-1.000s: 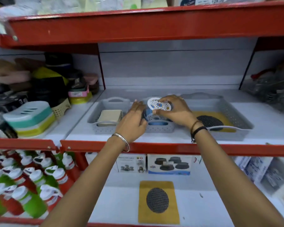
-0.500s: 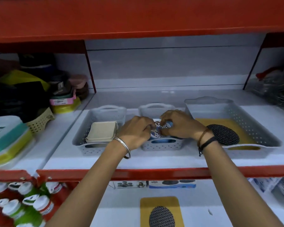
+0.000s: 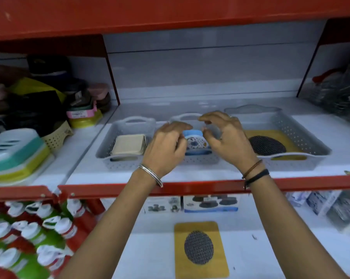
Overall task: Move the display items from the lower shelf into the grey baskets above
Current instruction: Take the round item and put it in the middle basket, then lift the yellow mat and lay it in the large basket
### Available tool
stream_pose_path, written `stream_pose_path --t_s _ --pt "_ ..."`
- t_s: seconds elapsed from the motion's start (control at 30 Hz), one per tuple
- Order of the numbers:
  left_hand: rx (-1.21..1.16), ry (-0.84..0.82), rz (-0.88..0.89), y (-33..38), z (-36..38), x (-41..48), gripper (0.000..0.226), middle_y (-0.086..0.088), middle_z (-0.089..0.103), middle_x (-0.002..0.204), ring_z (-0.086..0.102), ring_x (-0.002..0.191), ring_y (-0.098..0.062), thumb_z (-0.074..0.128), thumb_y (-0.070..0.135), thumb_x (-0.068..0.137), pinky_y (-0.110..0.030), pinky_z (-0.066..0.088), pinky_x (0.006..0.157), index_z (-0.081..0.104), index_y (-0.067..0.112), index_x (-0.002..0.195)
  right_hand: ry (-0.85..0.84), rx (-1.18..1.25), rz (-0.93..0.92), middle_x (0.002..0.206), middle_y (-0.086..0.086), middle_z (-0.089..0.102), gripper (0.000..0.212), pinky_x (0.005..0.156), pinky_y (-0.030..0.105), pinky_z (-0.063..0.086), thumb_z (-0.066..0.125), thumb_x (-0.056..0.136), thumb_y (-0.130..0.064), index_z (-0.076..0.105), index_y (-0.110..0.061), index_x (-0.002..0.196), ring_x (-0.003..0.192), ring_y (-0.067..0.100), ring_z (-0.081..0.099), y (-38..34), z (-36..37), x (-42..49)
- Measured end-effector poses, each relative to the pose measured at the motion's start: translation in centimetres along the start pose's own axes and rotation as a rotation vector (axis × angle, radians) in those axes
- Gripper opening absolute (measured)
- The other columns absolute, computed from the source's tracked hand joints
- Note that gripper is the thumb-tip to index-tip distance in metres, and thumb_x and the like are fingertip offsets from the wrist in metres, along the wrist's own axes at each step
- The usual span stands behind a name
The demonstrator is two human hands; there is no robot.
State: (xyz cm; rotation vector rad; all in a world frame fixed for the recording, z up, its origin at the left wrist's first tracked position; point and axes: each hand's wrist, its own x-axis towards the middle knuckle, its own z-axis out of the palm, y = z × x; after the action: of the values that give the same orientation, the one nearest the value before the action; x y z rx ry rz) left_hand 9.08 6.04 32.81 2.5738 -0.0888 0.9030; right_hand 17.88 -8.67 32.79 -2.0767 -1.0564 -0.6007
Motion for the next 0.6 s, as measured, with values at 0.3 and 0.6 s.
stream_pose_path --t_s 0.3,0.6 --pt "-0.183 0.326 0.025 5.4 3.2 -13.2 0.026 -0.009 0.061 0.114 0.052 0.111 -0.019 0.041 0.008 0.089 -0.026 0.039 0.099 0.06 -0.001 0.103 0.157 0.289 0.028 0.094 0.006 0.066 0.014 0.084 0.02 0.046 0.058 0.087 -0.007 0.067 -0.005 0.097 0.09 0.015 0.06 -2.7 -0.5 -14.9" --pt "-0.028 -0.342 -0.548 2.4 13.9 -25.9 0.054 -0.019 0.038 0.141 0.037 0.13 -0.034 0.031 0.042 0.094 -0.046 0.039 0.103 0.042 0.004 0.13 -0.41 0.17 0.604 0.122 0.017 0.053 0.036 0.098 0.045 0.044 0.058 0.087 -0.015 0.054 -0.007 0.121 0.113 0.034 0.053 3.5 6.6 -28.4"
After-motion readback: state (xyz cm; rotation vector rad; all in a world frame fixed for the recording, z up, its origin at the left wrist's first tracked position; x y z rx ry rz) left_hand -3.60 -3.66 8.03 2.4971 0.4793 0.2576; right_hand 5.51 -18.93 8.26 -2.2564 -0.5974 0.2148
